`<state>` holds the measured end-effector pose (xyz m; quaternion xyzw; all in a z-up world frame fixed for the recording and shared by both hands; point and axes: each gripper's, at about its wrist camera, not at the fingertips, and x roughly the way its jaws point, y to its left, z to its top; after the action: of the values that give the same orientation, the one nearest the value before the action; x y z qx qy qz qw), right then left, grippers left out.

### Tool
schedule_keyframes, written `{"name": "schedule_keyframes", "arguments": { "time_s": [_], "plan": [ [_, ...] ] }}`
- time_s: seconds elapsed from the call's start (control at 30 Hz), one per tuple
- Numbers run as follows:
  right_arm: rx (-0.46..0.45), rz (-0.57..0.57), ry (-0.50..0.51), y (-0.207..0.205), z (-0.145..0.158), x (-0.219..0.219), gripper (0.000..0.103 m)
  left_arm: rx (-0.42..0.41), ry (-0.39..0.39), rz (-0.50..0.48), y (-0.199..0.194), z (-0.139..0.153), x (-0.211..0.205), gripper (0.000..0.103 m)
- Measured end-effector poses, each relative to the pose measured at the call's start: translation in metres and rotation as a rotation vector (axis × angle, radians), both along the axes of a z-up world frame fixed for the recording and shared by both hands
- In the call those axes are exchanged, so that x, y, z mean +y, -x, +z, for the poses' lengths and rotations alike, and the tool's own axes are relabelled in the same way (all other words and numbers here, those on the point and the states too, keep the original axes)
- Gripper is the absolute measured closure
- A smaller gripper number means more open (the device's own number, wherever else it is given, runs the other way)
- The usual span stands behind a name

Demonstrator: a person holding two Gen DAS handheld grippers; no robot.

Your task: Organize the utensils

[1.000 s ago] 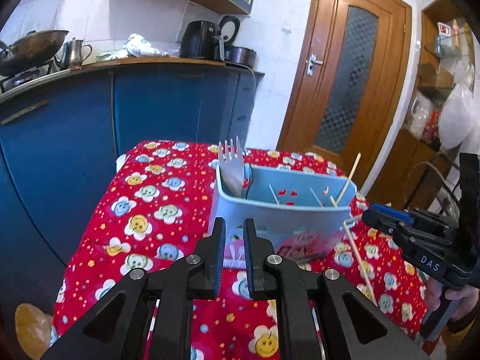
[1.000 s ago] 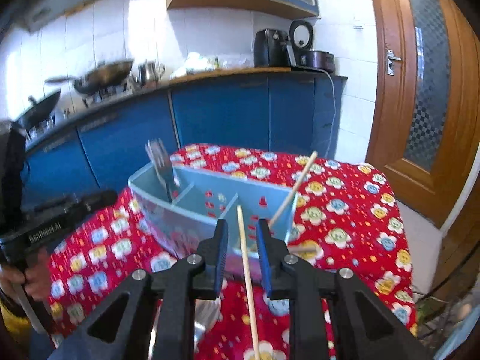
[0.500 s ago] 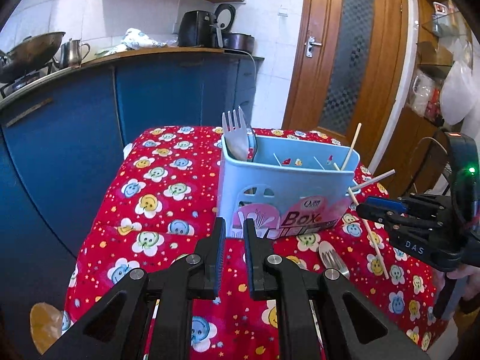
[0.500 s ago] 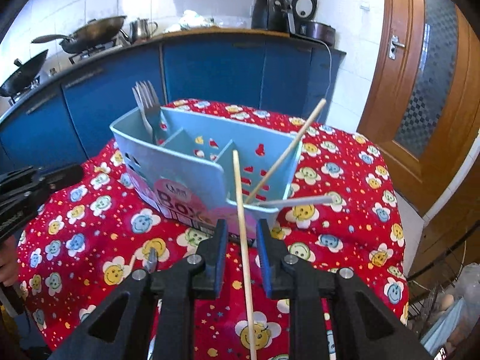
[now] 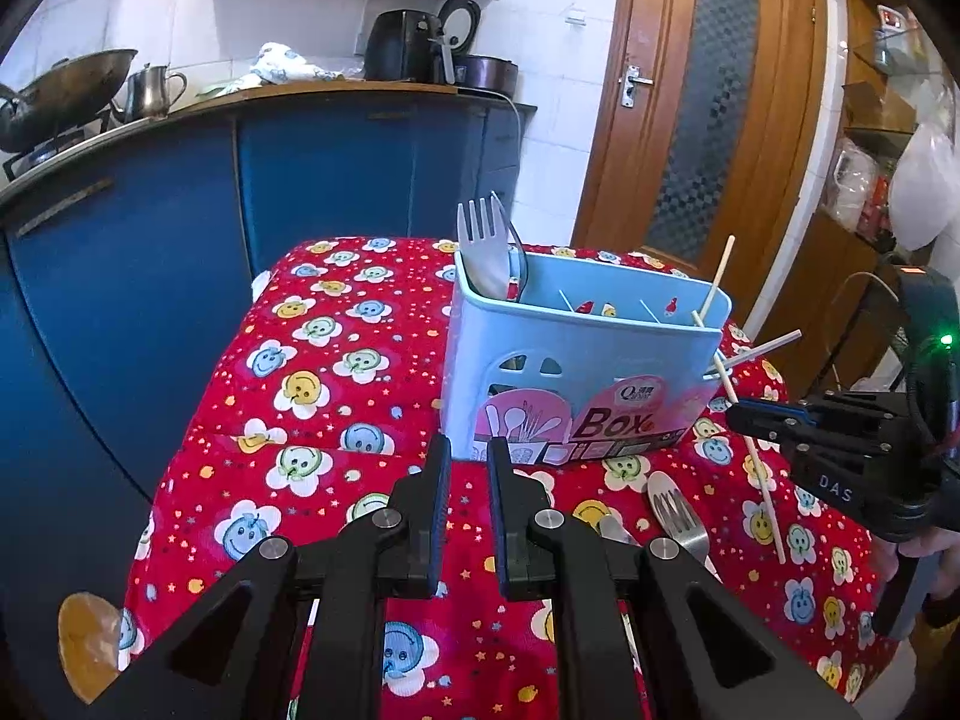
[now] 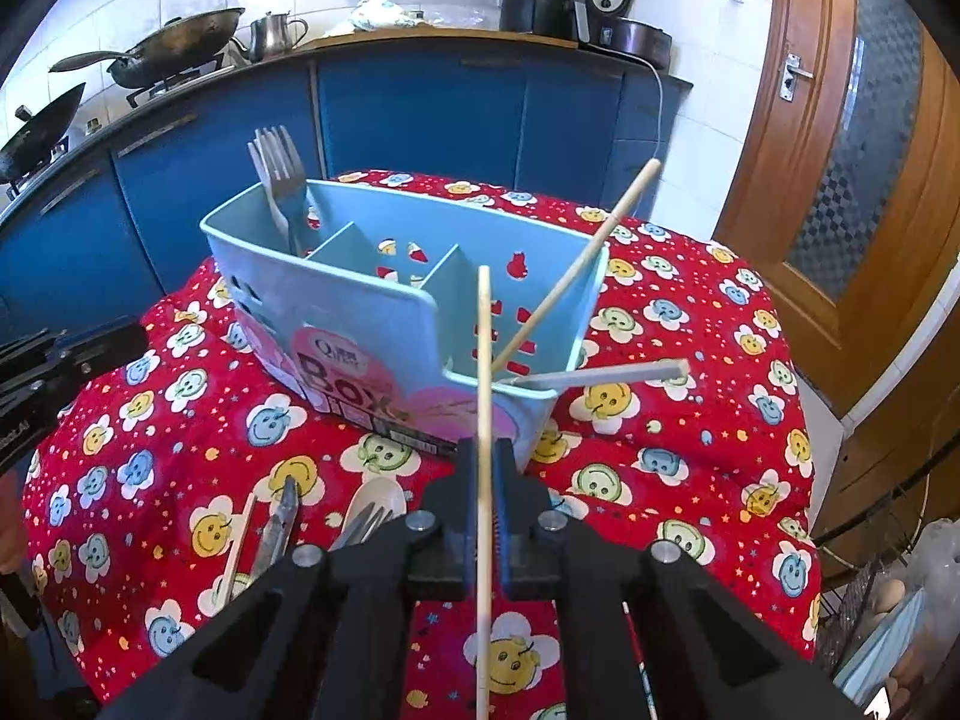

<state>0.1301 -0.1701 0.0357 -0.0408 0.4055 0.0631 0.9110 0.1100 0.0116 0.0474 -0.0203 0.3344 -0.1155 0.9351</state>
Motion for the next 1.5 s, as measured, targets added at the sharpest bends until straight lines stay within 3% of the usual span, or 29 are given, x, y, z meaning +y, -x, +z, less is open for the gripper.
{"name": "schedule_keyframes", "arguments": {
  "time_s": [0.3, 0.73, 0.97, 1.37, 1.5],
  "plan": [
    [-0.074, -0.032, -0.129, 0.015, 0.016, -0.017, 0.097, -0.003, 0.003, 0.003, 0.001, 0.001, -0.001, 0.091],
    [-0.386, -0.077, -0.332, 0.022, 0.064, -0.039, 0.097, 0.003, 0.015, 0.014, -0.004, -0.002, 0.000, 0.091],
    [-0.504, -0.107, -0.343, 0.000, 0.069, -0.038, 0.097, 0.020, 0.032, 0.029, -0.009, -0.010, 0.006, 0.091],
    [-0.600, -0.153, -0.298, -0.040, 0.056, -0.036, 0.097, 0.037, 0.063, 0.048, -0.018, -0.019, 0.014, 0.091],
    [-0.574, -0.145, -0.280, -0.047, 0.045, -0.033, 0.097, 0.037, 0.068, 0.046, -0.017, -0.020, 0.015, 0.091]
  ]
}}
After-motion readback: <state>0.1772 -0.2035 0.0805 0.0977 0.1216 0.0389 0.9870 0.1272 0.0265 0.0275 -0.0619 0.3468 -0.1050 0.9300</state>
